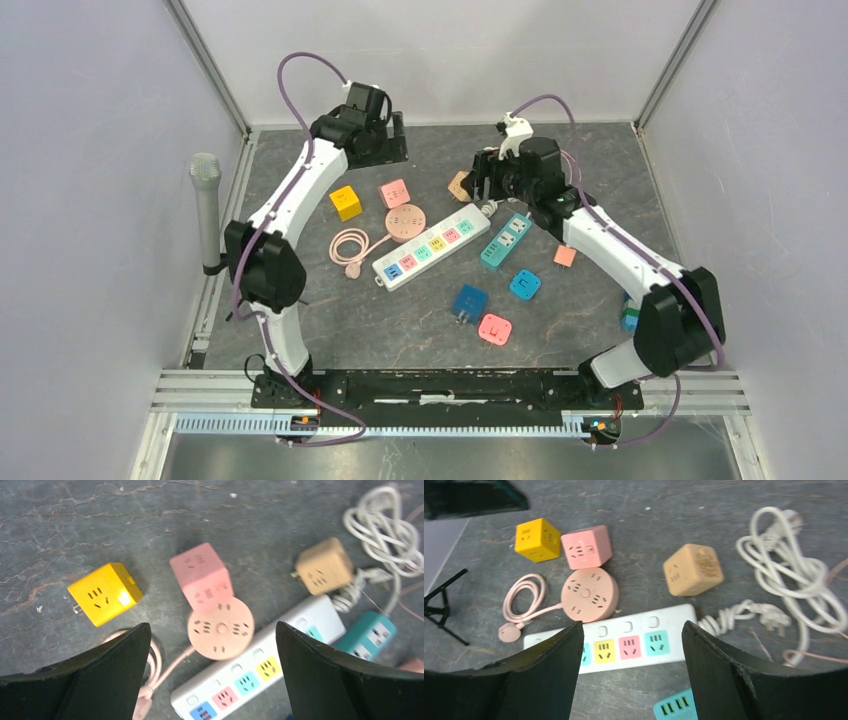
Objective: Pull the plug off the socket
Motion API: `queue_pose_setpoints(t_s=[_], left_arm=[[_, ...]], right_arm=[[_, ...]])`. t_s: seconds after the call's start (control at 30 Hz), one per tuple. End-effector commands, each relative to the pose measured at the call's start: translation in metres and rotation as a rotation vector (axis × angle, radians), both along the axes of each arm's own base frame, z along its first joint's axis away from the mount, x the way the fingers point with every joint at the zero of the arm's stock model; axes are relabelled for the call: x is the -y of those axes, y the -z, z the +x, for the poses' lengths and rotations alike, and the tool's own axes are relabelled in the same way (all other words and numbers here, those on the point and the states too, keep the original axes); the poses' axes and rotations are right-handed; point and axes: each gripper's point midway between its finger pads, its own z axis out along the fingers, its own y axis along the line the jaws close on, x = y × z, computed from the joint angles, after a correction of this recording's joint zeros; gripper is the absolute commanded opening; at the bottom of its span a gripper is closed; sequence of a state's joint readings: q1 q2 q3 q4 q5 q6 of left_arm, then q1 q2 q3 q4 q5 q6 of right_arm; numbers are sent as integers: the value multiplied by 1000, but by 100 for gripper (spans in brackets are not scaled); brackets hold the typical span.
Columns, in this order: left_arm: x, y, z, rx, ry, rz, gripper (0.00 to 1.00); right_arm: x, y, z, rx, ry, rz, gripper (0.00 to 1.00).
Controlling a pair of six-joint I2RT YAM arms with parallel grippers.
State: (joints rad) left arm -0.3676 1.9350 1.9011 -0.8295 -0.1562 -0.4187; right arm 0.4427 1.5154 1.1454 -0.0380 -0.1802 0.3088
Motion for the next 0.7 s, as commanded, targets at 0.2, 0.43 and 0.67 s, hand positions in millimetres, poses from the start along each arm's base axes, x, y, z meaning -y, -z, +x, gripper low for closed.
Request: queue_pose_setpoints(t_s=[0.2, 0.43, 0.67], left_arm=[[30, -101, -92, 168, 227, -5, 100], [6, -118, -151, 233, 261, 31, 100], [-31, -190, -214, 439, 180, -140, 100]], right_arm=[[117, -59, -41, 138, 454, -157, 77], [195, -83, -100, 224, 781, -112, 77], [263, -152, -164, 413, 990, -107, 79]])
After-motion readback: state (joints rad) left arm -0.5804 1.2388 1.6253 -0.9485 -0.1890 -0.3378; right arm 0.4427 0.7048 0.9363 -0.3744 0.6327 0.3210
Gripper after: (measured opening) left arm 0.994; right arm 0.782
